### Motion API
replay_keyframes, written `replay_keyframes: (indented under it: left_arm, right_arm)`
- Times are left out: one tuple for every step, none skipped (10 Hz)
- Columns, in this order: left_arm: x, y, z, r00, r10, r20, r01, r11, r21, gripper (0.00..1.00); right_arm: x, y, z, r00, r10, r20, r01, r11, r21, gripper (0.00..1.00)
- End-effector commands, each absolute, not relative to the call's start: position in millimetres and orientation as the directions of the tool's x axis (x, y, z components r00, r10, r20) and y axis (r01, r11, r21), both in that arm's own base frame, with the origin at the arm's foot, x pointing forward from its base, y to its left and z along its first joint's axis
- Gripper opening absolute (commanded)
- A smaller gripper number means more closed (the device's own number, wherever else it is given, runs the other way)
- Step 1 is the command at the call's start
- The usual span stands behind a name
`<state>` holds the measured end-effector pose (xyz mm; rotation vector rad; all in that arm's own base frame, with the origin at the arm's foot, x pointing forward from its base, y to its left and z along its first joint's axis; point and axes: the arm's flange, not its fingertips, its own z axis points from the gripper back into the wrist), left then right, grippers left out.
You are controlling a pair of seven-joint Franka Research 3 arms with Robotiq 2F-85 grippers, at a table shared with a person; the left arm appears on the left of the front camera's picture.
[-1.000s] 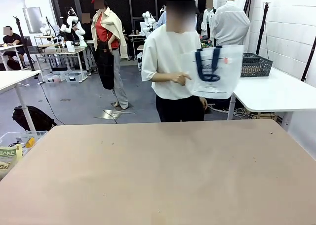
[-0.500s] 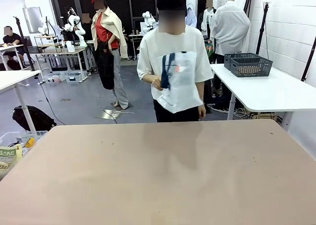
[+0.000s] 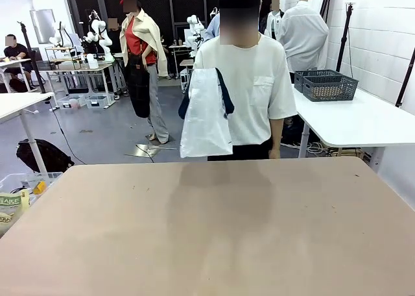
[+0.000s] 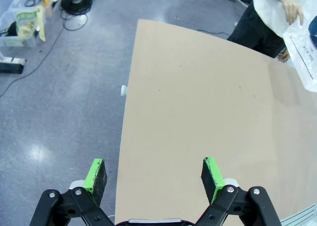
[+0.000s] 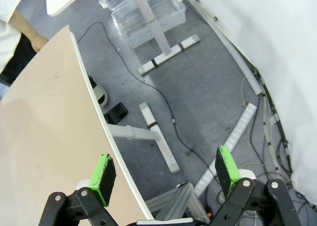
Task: Transfer purchased items from the store into the shopping bag.
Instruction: Open the Reusable shopping bag in the center of the table.
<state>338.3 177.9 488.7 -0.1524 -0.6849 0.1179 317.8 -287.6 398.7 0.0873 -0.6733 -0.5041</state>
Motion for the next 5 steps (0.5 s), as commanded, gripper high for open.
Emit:
replay_keyframes:
  left_arm:
    - [337.4, 177.7, 488.7, 0.77, 0.17, 0.615, -0.072, 0.981, -0.181, 1.0]
    - [337.4, 177.7, 488.7, 0.77, 0.17, 0.615, -0.072, 0.981, -0.181, 1.0]
    - [337.4, 177.7, 488.7, 0.77, 0.17, 0.615, -0.072, 0.981, -0.181, 1.0]
    - [337.4, 177.7, 488.7, 0.77, 0.17, 0.615, -0.072, 0.981, -0.181, 1.0]
    - [337.4, 177.7, 488.7, 0.77, 0.17, 0.615, -0.072, 0.981, -0.181, 1.0]
  right_arm:
    - [317.1, -285.4, 398.8, 0.673, -0.466, 0.573, 0.418, 0.88, 0.225, 1.0]
    - [317.1, -285.4, 398.8, 0.673, -0.466, 0.573, 0.418, 0.88, 0.225, 1.0]
    - [317.1, -285.4, 398.8, 0.673, -0.466, 0.573, 0.418, 0.88, 0.225, 1.0]
    - [317.1, -285.4, 398.8, 0.673, -0.466, 0.573, 0.418, 0.88, 0.225, 1.0]
    - [317.1, -285.4, 398.8, 0.673, -0.466, 0.573, 0.418, 0.88, 0.225, 1.0]
